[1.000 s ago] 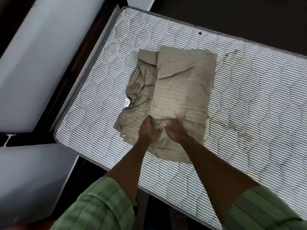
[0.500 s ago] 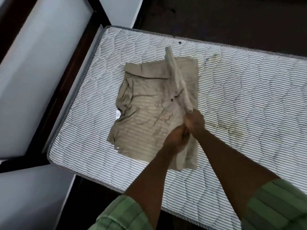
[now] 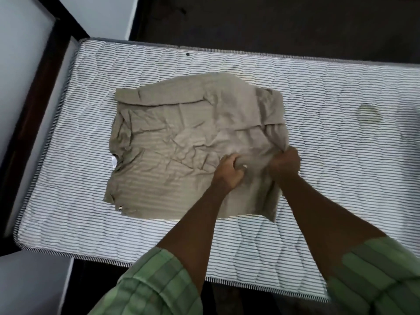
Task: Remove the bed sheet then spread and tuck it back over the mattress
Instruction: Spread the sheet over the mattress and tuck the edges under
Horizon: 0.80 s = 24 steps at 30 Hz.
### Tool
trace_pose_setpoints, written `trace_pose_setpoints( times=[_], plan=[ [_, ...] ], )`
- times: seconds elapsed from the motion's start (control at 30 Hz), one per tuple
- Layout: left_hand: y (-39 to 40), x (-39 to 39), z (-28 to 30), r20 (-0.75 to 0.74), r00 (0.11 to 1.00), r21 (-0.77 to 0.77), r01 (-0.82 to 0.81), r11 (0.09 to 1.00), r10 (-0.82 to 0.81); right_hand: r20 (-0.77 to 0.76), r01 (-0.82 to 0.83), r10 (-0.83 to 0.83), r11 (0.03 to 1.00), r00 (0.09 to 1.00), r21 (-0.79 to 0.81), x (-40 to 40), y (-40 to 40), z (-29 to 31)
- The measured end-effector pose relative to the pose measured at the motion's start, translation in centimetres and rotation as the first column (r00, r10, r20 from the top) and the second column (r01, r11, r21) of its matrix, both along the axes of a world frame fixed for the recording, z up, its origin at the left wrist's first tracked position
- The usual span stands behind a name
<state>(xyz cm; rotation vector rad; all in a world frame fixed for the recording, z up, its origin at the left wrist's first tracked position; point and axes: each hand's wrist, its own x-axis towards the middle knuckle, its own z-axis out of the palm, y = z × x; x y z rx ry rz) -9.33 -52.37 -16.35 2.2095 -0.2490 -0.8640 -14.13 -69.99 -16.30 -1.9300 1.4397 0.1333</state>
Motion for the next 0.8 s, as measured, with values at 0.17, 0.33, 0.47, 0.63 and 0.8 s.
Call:
trace_pose_setpoints(
  times=[0.17, 0.33, 0.47, 0.63, 0.8],
  plan=[
    [0.3, -1.5, -2.0, 0.036, 0.995, 0.006, -0.098, 0.995, 0.098, -0.23, -0.005, -0.154, 0.823, 0.961, -0.568, -2.2, -3.3, -1.2],
    [3.7, -1.7, -7.5, 0.011, 0.968, 0.155, -0.248, 0.956, 0.249, -0.008, -0.672, 0.699, 0.685, 0.716, -0.28, -1.2, 5.5, -4.4],
    [8.7, -1.2, -4.3, 0.059, 0.918, 0.267, -0.392, 0.88, 0.391, -0.005, -0.893, 0.894, 0.446, 0.447, -0.055, 0.9, 14.2, -5.8],
    [17.8, -0.3, -1.8, 0.165, 0.971, 0.481, -0.234, 0.845, 0.175, 0.133, -0.887, 0.893, 0.445, 0.43, -0.125, 1.2, 21.4, -6.2],
    [25.5, 1.2, -3.3, 0.251, 0.935, 0.458, -0.343, 0.82, 0.251, 0.188, -0.935, 0.917, 0.355, 0.353, 0.023, 5.8, 28.9, -4.2]
  ],
)
